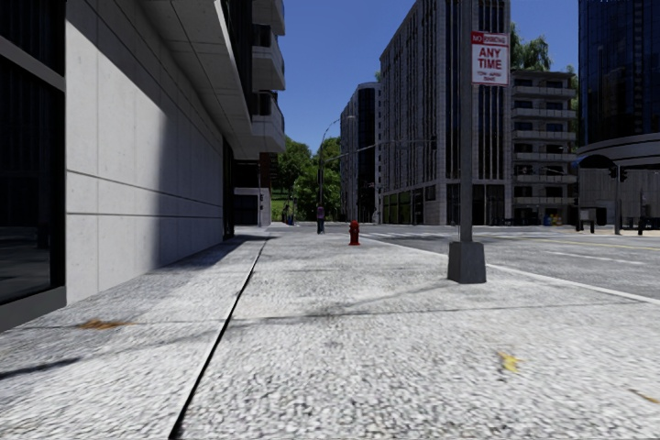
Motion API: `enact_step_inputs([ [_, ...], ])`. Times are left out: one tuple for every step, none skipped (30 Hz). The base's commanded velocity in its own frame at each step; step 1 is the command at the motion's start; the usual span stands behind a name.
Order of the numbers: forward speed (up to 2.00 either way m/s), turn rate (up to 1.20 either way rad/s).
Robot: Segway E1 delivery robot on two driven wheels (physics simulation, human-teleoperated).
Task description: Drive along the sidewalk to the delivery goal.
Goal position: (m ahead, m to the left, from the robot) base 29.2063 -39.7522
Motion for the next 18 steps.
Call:
enact_step_inputs([
  [2.00, 0.00],
  [2.00, 0.00],
  [2.00, 0.00],
  [2.00, 0.00],
  [2.00, 0.00],
  [2.00, 0.00],
  [2.00, 0.00],
  [2.00, 0.00],
  [2.00, 0.00],
  [2.00, 0.00],
  [2.00, 0.00],
  [2.00, 0.00],
  [2.00, 0.00],
  [2.00, 0.00],
  [2.00, 0.00],
  [2.00, 0.00],
  [2.00, 0.00],
  [2.00, 0.00],
])
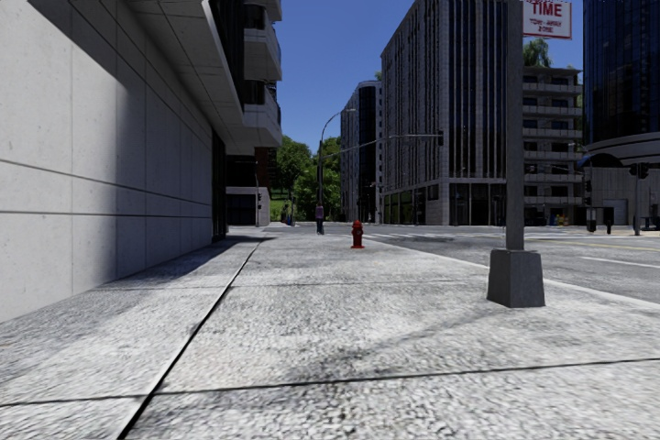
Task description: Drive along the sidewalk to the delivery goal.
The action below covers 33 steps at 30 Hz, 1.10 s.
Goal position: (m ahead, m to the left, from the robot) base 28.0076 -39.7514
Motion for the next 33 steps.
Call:
enact_step_inputs([
  [2.00, 0.00],
  [2.00, 0.00],
  [2.00, 0.00],
  [2.00, 0.00],
  [2.00, 0.00],
  [2.00, 0.00],
  [2.00, 0.00],
  [2.00, 0.00],
  [2.00, 0.00],
  [2.00, 0.00],
  [2.00, 0.00],
  [2.00, 0.00],
  [2.00, 0.00],
  [2.00, 0.00],
  [2.00, 0.00],
  [2.00, 0.00],
  [2.00, 0.00],
  [2.00, 0.00],
  [2.00, 0.00],
  [2.00, 0.00],
  [2.00, 0.04],
  [2.00, 0.26],
  [2.00, 0.35],
  [2.00, 0.35],
  [2.00, 0.37],
  [2.00, 0.37],
  [2.00, 0.32],
  [2.00, 0.27],
  [2.00, 0.27],
  [2.00, 0.24],
  [2.00, 0.22],
  [2.00, 0.15],
  [2.00, 0.15],
])
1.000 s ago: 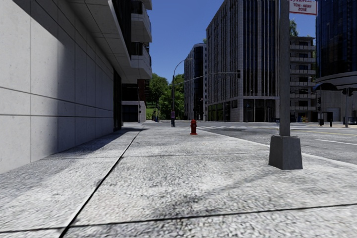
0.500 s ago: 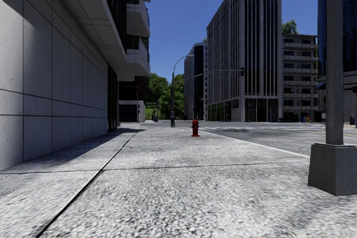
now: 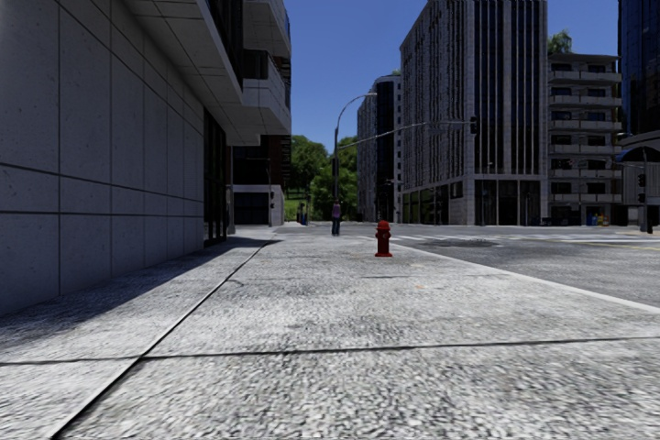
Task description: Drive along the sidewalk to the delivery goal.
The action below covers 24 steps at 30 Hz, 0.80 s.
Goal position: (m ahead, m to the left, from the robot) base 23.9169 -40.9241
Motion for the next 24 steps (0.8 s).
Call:
enact_step_inputs([
  [2.00, 0.05],
  [2.00, 0.02],
  [2.00, 0.00],
  [2.00, 0.00],
  [2.00, 0.00],
  [2.00, 0.00],
  [2.00, 0.00],
  [2.00, 0.00],
  [2.00, 0.00],
  [2.00, 0.00],
  [2.00, 0.00],
  [2.00, 0.00],
  [2.00, 0.00],
  [2.00, 0.00],
  [2.00, 0.00],
  [2.00, 0.00],
  [2.00, 0.00],
  [2.00, 0.00],
  [2.00, 0.00],
  [2.00, 0.00],
  [2.00, 0.00],
  [2.00, 0.00],
  [2.00, 0.00],
  [2.00, 0.00],
])
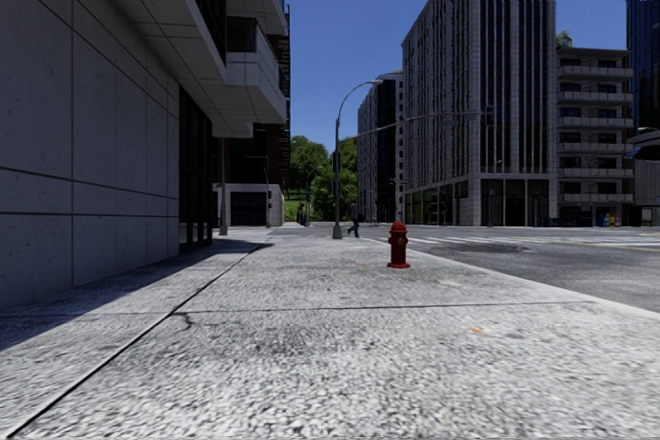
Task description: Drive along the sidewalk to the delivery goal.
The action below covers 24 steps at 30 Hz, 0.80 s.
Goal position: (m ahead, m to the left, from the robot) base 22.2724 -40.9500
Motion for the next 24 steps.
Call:
enact_step_inputs([
  [2.00, 0.00],
  [2.00, 0.00],
  [2.00, 0.00],
  [2.00, 0.08],
  [2.00, 0.19],
  [2.00, 0.19],
  [2.00, 0.25],
  [2.00, 0.28],
  [2.00, 0.28],
  [2.00, 0.28],
  [2.00, 0.29],
  [2.00, 0.29],
  [2.00, 0.29],
  [2.00, 0.29],
  [2.00, 0.29],
  [2.00, 0.29],
  [2.00, 0.29],
  [2.00, 0.29],
  [2.00, 0.29],
  [2.00, 0.29],
  [2.00, 0.27],
  [2.00, 0.18],
  [2.00, 0.18],
  [2.00, 0.03],
])
